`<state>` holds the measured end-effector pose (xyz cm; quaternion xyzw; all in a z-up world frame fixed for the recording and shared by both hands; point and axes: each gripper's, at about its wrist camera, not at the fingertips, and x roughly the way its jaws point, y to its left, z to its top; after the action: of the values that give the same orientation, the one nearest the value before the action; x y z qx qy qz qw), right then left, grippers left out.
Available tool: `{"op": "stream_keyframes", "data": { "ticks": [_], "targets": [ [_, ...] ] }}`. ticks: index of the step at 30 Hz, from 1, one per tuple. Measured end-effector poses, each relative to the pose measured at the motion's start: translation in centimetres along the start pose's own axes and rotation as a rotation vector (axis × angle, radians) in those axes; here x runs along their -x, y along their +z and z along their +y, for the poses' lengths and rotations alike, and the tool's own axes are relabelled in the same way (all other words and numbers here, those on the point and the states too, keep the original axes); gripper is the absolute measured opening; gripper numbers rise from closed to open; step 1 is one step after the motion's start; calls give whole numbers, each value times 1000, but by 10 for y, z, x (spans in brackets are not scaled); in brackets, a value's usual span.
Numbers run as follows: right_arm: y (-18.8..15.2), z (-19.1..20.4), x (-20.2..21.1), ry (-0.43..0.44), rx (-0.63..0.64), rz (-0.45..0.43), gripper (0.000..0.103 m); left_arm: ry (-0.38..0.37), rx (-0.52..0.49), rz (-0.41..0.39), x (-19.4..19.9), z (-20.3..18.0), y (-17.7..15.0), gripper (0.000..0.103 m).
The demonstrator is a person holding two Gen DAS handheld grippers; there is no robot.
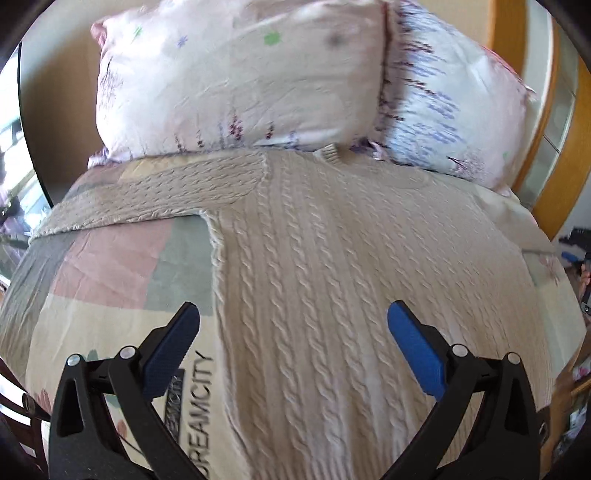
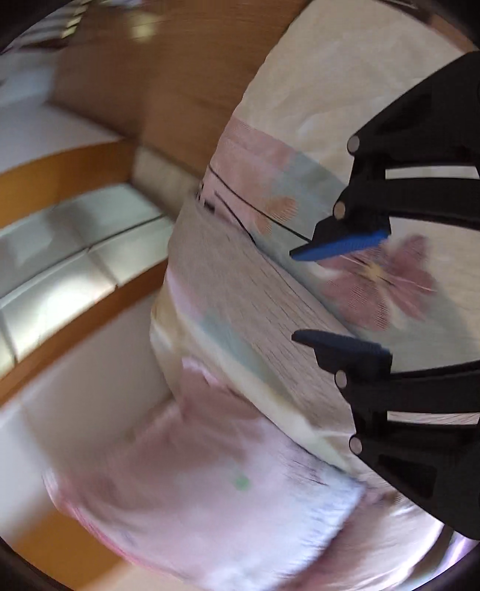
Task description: Fold small clothes
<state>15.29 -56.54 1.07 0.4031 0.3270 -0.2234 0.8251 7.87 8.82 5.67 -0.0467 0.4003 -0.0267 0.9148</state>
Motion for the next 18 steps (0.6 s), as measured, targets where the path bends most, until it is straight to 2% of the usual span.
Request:
{"op": "stream_keyframes", "data": {
  "ticks": [2, 5, 7, 9, 10, 12, 13, 16, 18],
  "targets": [
    [17, -18, -20, -31, -82, 9, 35, -61, 55, -15, -5, 19, 10, 101],
    [28, -32, -40, -27, -146, 26, 33, -118, 144, -108, -9, 45, 19, 101],
    [34, -39, -46, -17, -178, 20, 29, -109, 190, -141, -15, 66, 26, 101],
    [34, -44, -46, -27, -191, 4, 19, -66, 207, -119, -24, 84, 33, 101],
    [34, -46, -47, -30, -201, -2, 9, -43, 219, -113, -26, 94, 34, 101],
    [36, -48, -48, -31, -205, -15, 8, -3, 259, -125, -29, 121, 35, 101],
    [41, -38, -49, -45, -184, -33, 7, 30, 277, -128, -28, 132, 35, 101],
    [28, 26, -16, -39, 54, -183, 7, 111, 328, -159, -25, 171, 38, 101],
    [0, 90, 13, 81, 227, -232, 7, 141, 396, -180, -24, 200, 39, 101]
  ]
}}
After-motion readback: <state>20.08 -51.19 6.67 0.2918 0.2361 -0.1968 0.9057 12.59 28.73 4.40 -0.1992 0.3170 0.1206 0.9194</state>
